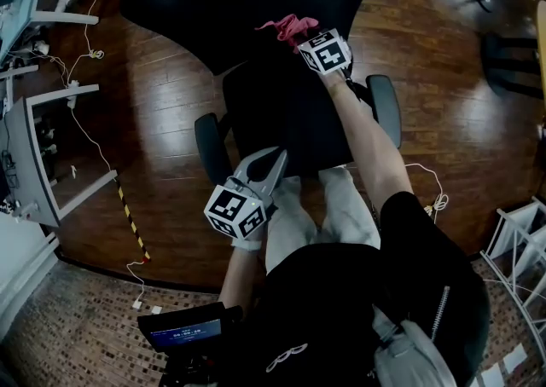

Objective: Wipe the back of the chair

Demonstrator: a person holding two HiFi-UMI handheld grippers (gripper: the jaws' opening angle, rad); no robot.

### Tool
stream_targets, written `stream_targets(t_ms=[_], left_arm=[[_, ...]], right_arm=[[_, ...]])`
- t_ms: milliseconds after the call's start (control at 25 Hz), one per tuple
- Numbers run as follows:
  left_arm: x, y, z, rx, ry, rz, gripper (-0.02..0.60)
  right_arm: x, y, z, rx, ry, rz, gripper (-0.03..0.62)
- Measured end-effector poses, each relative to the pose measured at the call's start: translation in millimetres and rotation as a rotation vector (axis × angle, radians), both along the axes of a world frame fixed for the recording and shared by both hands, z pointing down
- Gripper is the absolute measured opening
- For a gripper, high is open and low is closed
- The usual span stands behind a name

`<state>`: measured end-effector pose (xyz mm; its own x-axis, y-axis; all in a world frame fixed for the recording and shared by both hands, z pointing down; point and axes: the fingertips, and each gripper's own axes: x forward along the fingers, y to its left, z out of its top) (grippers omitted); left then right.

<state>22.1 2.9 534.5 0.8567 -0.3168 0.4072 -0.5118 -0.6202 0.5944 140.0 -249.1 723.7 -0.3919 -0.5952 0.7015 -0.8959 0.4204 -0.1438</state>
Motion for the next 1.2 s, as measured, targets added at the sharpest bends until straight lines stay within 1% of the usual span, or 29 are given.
stream_targets(t_ms=[160,280,480,640,800,880,1080,1120,1200], left_arm=[[27.7,2.9,-1.1,0.0,0.008,0.021,-0.009],[41.8,5.4,-0.7,-0.002,0.007,0.035,-0.009],[52.3,7.1,-2.3,-0.005,0.001,0.052,-0.009],[53.3,10.2,-0.8,-0.008,0.003,0.059,-0.009],[50.0,12.3,-0.2,-0.013,0.009,0.059,-0.009],[42.7,10.5,-1.0,-0.014,0.012,0.05,-0.009],[14.2,9.0,0.8,-0.021,0.016,0.016,-0.009],[7.0,8.6,1.5,-0.023,0.016,0.007,-0.009],[-8.1,8.3,2.7,-0.026,0.015,-0.014,-0.009]], right_arm=[[36.0,6.6,3.5,-0.004,-0.002,0.032,0.046],[60.7,12.0,5.0,-0.003,0.006,0.071,0.046],[95.2,20.6,7.3,-0.004,0.023,0.158,0.046],[119.5,28.6,9.5,-0.011,0.057,0.251,0.046],[138.9,37.1,10.2,-0.01,0.126,0.351,0.046],[144.9,40.8,12.5,-0.018,0.132,0.415,0.044],[163.9,54.2,23.7,-0.046,0.148,0.577,0.044],[166.7,55.9,26.0,-0.048,0.154,0.601,0.044],[164.5,56.7,29.6,-0.051,0.173,0.615,0.043]])
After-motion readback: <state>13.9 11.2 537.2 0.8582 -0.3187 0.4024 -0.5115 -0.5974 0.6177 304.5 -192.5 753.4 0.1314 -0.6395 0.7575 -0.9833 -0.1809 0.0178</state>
